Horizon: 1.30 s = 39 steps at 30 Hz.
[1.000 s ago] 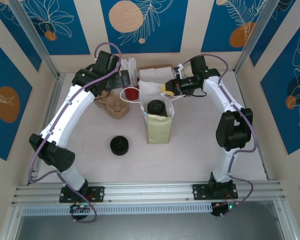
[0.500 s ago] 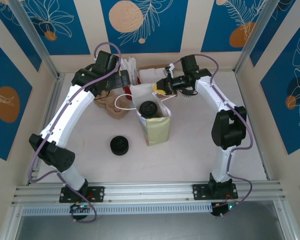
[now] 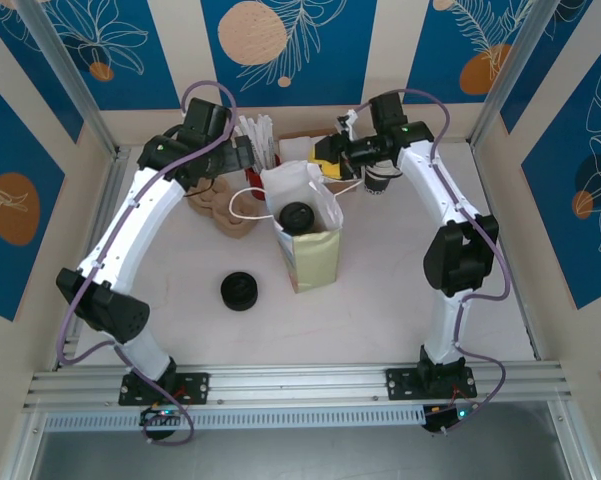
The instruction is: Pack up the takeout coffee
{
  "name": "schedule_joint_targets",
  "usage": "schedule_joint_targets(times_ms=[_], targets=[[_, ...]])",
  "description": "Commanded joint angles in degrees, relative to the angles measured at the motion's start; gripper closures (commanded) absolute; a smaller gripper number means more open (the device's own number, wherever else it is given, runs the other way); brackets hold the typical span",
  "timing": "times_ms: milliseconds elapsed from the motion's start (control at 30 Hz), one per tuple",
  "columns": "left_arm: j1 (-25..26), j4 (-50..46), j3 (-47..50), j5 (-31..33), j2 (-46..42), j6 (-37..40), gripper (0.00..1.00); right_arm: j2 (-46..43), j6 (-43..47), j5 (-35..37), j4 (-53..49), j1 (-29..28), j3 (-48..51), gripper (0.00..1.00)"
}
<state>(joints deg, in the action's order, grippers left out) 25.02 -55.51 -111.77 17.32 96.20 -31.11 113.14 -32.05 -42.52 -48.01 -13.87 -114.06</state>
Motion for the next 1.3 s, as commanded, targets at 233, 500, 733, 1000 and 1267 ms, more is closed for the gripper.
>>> schedule_joint_targets(times_ms=[233, 500, 733, 1000, 1267], targets=[[-6.08, 7.23, -6.20, -12.31, 4.96, 2.90, 0.02, -6.65, 6.42, 2.49, -11.03, 2.95, -6.77, 0.33], [-8.29, 12.03, -7.94, -10.74, 9.39, 4.05, 0.05, -10.98, 8.15, 4.48, -7.99, 6.40, -6.88, 0.35], [-8.59, 19.10, -8.78, -9.87, 13.42, 1.94, 0.10, -10.59, -5.30, 9.02, 7.42, 10.67, -6.27, 0.36], [-8.76, 21.39, -6.69, -6.37, 15.41, 1.01, 0.14, -8.62, -10.41, 3.10, 9.79, 9.08, -6.75, 0.42], [-11.47, 30.59, 8.80, -11.53, 10.16, 0.08, 0.17, -23.15, -8.84, 7.74, 12.86, 6.54, 11.83, 0.42]])
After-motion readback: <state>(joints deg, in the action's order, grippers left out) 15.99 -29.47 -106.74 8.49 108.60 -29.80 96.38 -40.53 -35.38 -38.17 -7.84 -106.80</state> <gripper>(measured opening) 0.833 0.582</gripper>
